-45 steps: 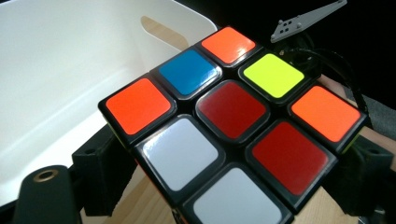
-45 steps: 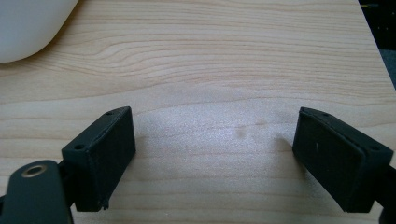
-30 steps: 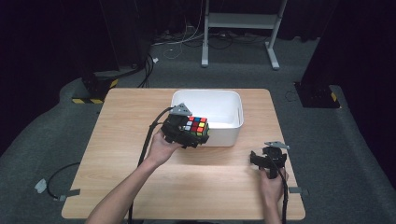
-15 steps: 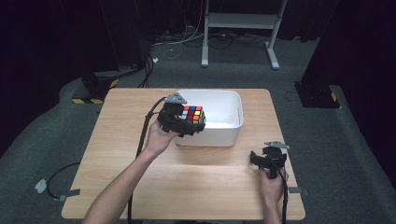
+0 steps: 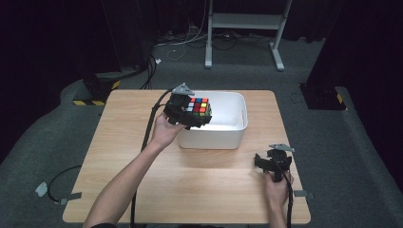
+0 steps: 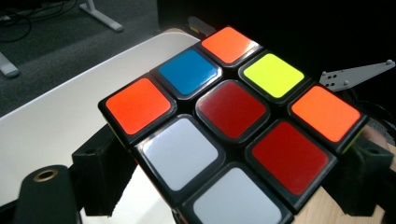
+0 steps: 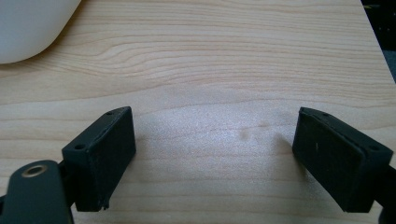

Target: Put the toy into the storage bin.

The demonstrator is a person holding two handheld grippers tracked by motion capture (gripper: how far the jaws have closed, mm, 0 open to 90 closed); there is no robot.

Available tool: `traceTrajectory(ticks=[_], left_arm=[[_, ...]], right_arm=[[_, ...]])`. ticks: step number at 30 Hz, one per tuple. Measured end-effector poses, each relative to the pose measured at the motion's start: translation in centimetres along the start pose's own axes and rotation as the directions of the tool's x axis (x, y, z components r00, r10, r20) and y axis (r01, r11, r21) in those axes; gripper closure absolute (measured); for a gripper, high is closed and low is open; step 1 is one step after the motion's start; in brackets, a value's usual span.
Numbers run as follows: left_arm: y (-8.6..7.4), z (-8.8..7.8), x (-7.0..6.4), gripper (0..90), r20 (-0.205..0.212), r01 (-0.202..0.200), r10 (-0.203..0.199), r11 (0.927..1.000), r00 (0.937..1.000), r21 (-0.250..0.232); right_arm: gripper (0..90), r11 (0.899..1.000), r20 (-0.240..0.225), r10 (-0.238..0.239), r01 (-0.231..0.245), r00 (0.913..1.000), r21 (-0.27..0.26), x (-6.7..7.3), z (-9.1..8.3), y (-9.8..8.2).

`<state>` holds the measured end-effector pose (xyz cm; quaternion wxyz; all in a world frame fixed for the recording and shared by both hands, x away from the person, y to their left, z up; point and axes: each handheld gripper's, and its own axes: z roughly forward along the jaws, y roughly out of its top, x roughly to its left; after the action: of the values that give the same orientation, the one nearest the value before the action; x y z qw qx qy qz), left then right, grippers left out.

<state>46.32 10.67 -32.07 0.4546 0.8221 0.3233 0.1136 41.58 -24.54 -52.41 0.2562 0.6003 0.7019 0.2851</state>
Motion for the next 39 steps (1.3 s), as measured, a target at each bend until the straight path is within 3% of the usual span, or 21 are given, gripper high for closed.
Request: traceTrajectory(ticks=[8,26,39], left_arm=[[0.7,0.9,1.0,15.2,-0.015,0.016,-0.016,0.9999,0.9998,0.005],[2.6,2.3,2.1,15.2,-0.028,-0.002,0.003,0.9995,0.9996,0.033],[3.7,3.4,2.9,15.2,-0.032,0.018,-0.018,0.9998,0.9993,0.004]], right_arm=[[12.9,1.0,0.002,0.0,0.0,1.0,0.0,0.0,0.0,0.0],[12.9,1.0,0.002,0.0,0.0,1.0,-0.001,0.1,0.0,0.0],[12.9,1.0,0.003,0.001,-0.001,1.0,-0.001,0.1,0.0,0.0]])
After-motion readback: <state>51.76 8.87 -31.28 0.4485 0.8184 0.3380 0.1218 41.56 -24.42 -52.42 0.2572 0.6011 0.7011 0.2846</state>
